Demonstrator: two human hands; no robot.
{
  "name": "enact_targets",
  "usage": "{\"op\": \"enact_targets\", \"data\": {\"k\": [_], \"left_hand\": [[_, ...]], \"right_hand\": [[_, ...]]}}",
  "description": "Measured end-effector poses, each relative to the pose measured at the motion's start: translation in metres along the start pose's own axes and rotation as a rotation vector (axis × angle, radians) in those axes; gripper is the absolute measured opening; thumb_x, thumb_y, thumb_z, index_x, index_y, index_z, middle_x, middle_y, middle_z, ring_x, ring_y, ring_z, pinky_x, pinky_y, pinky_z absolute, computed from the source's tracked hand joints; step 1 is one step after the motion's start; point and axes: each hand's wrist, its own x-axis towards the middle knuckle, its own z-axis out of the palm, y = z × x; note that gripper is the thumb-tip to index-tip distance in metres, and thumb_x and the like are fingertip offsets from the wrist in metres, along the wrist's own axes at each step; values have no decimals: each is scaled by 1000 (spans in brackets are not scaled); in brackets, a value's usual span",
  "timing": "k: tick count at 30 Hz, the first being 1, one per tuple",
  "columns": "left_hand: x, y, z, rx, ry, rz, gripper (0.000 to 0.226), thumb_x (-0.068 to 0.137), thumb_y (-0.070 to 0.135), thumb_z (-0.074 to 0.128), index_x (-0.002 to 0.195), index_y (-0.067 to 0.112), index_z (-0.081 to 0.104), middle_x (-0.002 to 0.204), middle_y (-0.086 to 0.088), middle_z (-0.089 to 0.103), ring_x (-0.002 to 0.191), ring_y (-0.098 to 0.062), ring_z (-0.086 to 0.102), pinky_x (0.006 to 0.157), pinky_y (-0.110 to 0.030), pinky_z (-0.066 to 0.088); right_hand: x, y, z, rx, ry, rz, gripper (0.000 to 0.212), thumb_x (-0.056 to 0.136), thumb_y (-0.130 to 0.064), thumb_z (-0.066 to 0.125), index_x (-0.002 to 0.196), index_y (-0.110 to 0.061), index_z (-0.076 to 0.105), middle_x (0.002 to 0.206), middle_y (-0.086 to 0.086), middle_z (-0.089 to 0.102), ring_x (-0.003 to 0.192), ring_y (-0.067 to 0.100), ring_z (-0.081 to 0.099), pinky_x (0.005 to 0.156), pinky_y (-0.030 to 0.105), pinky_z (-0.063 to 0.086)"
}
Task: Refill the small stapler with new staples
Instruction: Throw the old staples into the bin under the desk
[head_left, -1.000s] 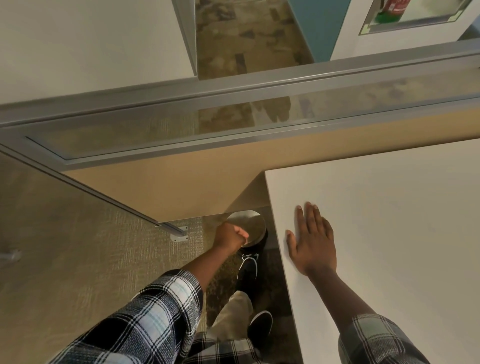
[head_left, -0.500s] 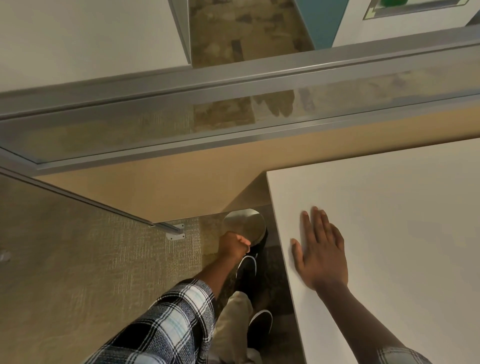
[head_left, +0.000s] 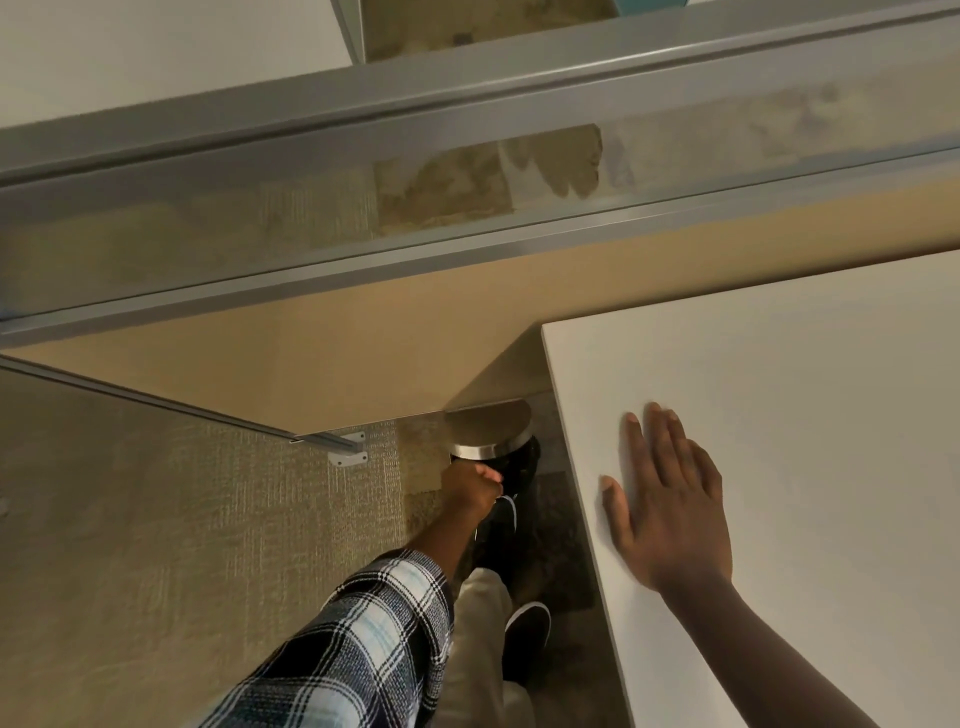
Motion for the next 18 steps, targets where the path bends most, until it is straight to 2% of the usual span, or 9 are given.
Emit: {"op": "enact_targets", "data": {"k": [9, 13, 16, 18], "left_hand": [[25, -10, 18, -18, 29, -83, 12, 78, -1, 70, 89, -1, 75, 96, -19, 75, 93, -34, 71, 87, -44, 57], [37, -12, 23, -8, 106, -116, 16, 81, 5, 65, 94, 7, 75, 104, -17, 74, 102, -33, 67, 88, -32, 53], [47, -14, 26, -23, 129, -125, 18, 81, 5, 66, 97, 6, 75, 107, -19, 72, 106, -35, 65, 81, -29, 48], [50, -16, 27, -27, 132, -127, 19, 81, 2, 66, 98, 2, 74, 108, -21, 72, 107, -36, 65, 85, -32, 48]], "right_hand": [[1, 1, 1, 4, 7, -4, 70, 96, -57, 16, 155, -22, 4, 164, 5, 5, 152, 20, 1, 120, 38, 12], [1, 3, 4, -8, 23, 0, 70, 95, -56, 17, 155, -23, 5, 164, 4, 6, 152, 20, 2, 119, 37, 11], [2, 3, 6, -3, 33, -4, 70, 95, -56, 19, 155, -23, 6, 164, 4, 8, 152, 19, 3, 119, 37, 11], [1, 3, 6, -3, 37, -7, 70, 95, -56, 20, 155, -23, 6, 164, 4, 8, 152, 19, 2, 119, 37, 12]]}}
